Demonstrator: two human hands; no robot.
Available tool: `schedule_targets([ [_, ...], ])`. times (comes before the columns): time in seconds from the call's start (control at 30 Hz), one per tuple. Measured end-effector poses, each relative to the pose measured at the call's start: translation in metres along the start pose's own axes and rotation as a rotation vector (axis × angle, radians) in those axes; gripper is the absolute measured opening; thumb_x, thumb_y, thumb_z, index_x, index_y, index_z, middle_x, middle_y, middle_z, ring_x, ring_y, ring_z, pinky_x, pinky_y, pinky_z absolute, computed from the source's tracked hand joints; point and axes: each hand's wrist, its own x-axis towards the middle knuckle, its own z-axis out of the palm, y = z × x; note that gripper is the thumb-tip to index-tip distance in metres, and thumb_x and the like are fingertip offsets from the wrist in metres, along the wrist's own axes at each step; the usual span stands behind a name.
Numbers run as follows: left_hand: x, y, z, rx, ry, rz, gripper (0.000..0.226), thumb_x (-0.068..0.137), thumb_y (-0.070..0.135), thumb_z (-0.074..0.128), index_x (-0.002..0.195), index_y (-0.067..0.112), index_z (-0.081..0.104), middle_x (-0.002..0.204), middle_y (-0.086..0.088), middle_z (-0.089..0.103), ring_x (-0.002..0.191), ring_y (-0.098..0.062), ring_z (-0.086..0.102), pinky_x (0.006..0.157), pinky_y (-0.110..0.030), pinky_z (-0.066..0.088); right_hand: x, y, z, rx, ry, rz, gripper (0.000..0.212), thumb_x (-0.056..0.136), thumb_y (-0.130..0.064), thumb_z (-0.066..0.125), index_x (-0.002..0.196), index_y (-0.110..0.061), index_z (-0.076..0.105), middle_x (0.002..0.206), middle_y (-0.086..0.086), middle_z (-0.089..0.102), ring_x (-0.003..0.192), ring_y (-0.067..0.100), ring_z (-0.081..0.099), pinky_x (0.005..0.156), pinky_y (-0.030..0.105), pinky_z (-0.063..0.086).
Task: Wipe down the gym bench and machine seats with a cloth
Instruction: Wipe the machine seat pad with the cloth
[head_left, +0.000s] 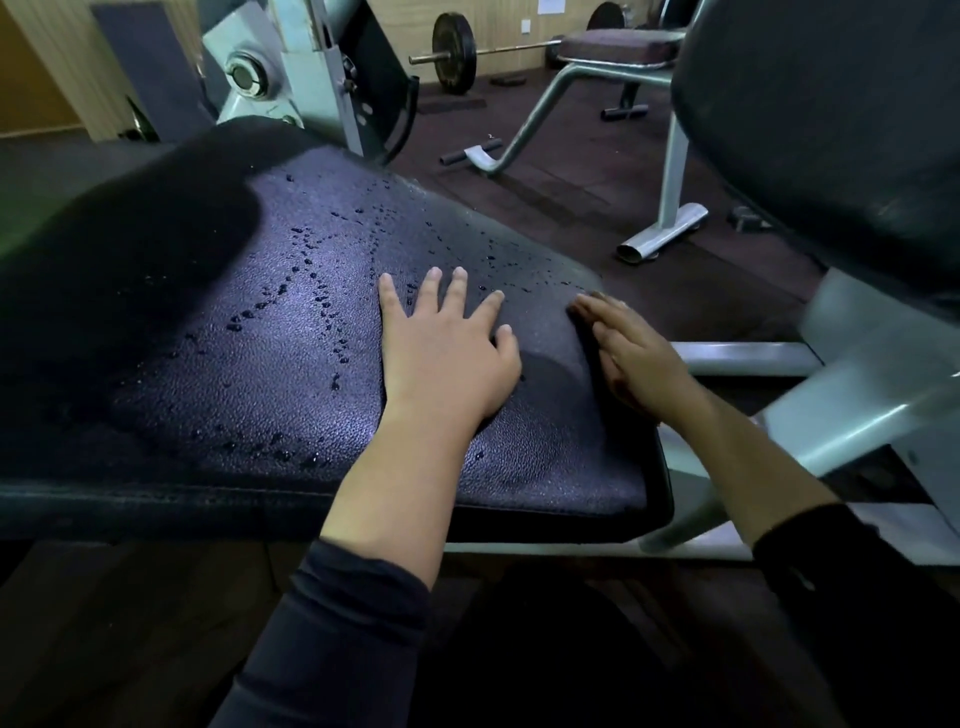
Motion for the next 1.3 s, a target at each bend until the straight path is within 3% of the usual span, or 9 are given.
schedule_targets([
  [0.1, 0.001, 0.001, 0.001, 0.007, 0.0, -0.001, 0.054, 0.1, 0.048, 0.012, 0.153, 0.039, 0.014, 0.163, 0.0, 0.004, 0.15, -0.021, 0.0, 0.115, -0.059, -0.008, -0.037, -0.011, 0.002, -0.059, 0.018, -0.026, 0.04, 0.098, -0.011, 0.041, 0.136, -0.023, 0.046, 0.149, 0.0, 0.034, 0.139, 0.009, 0.022, 0.114, 0.02, 0.009],
  [0.23, 0.001, 0.002, 0.001, 0.014, -0.002, -0.003, 0.054, 0.1, 0.047, 0.011, 0.153, 0.038, 0.013, 0.163, 0.0, 0.003, 0.15, -0.022, 0.0, 0.115, -0.06, -0.008, -0.046, -0.041, 0.017, -0.222, -0.039, -0.139, 0.05, 0.092, -0.034, 0.03, 0.14, -0.027, 0.042, 0.151, -0.002, 0.033, 0.142, 0.015, 0.022, 0.118, 0.035, 0.013],
  [0.33, 0.002, 0.002, 0.001, 0.017, -0.001, -0.004, 0.054, 0.1, 0.046, 0.012, 0.153, 0.037, 0.014, 0.163, 0.0, 0.004, 0.15, -0.022, 0.0, 0.115, -0.06, -0.007, -0.012, -0.052, 0.027, -0.242, -0.097, -0.185, 0.047, 0.096, -0.03, 0.031, 0.142, -0.023, 0.039, 0.152, 0.002, 0.031, 0.143, 0.018, 0.021, 0.118, 0.034, 0.011],
  [0.53, 0.0, 0.001, 0.001, 0.0, 0.0, -0.003, 0.054, 0.1, 0.047, 0.013, 0.153, 0.038, 0.015, 0.163, 0.0, 0.004, 0.15, -0.022, 0.0, 0.115, -0.06, -0.007, 0.01, -0.02, 0.003, -0.141, -0.05, -0.053, 0.041, 0.1, -0.009, 0.037, 0.14, -0.015, 0.04, 0.151, 0.004, 0.033, 0.141, 0.013, 0.022, 0.106, 0.009, 0.007],
  [0.63, 0.0, 0.002, 0.001, 0.003, 0.004, -0.001, 0.054, 0.1, 0.048, 0.013, 0.153, 0.038, 0.014, 0.163, -0.001, 0.004, 0.15, -0.023, 0.0, 0.115, -0.06, -0.007, -0.021, -0.014, 0.001, -0.074, 0.022, 0.026, 0.041, 0.099, -0.01, 0.039, 0.138, -0.02, 0.043, 0.151, 0.0, 0.033, 0.142, 0.014, 0.02, 0.111, 0.016, 0.008],
  [0.83, 0.001, 0.003, 0.0, 0.01, 0.0, -0.007, 0.054, 0.1, 0.048, 0.013, 0.153, 0.037, 0.014, 0.163, -0.001, 0.004, 0.15, -0.023, 0.0, 0.114, -0.061, -0.008, -0.033, -0.049, 0.022, -0.259, -0.048, -0.141, 0.045, 0.097, -0.03, 0.034, 0.141, -0.025, 0.04, 0.152, 0.0, 0.031, 0.143, 0.017, 0.021, 0.118, 0.032, 0.01],
  [1.1, 0.001, 0.002, 0.0, 0.001, -0.004, -0.008, 0.054, 0.1, 0.049, 0.013, 0.153, 0.038, 0.015, 0.163, 0.0, 0.004, 0.15, -0.022, 0.0, 0.115, -0.06, -0.008, 0.012, -0.034, 0.003, -0.211, -0.1, -0.062, 0.043, 0.101, -0.012, 0.034, 0.144, -0.013, 0.032, 0.153, 0.005, 0.026, 0.143, 0.014, 0.017, 0.099, 0.0, 0.002],
  [1.2, 0.0, 0.002, 0.0, 0.001, 0.004, -0.005, 0.054, 0.1, 0.049, 0.014, 0.153, 0.037, 0.016, 0.163, -0.001, 0.005, 0.15, -0.023, 0.0, 0.115, -0.06, -0.008, -0.008, -0.022, -0.001, -0.119, -0.001, 0.037, 0.042, 0.101, -0.013, 0.036, 0.142, -0.018, 0.036, 0.152, -0.001, 0.027, 0.143, 0.015, 0.017, 0.109, 0.014, 0.007],
  [1.3, 0.001, 0.003, 0.0, -0.006, 0.016, -0.013, 0.054, 0.1, 0.049, 0.015, 0.153, 0.037, 0.016, 0.163, -0.001, 0.006, 0.15, -0.022, 0.001, 0.115, -0.059, -0.008, -0.031, -0.025, 0.006, -0.171, -0.003, -0.028, 0.042, 0.101, -0.017, 0.036, 0.143, -0.019, 0.037, 0.15, -0.002, 0.031, 0.143, 0.021, 0.02, 0.116, 0.029, 0.011],
])
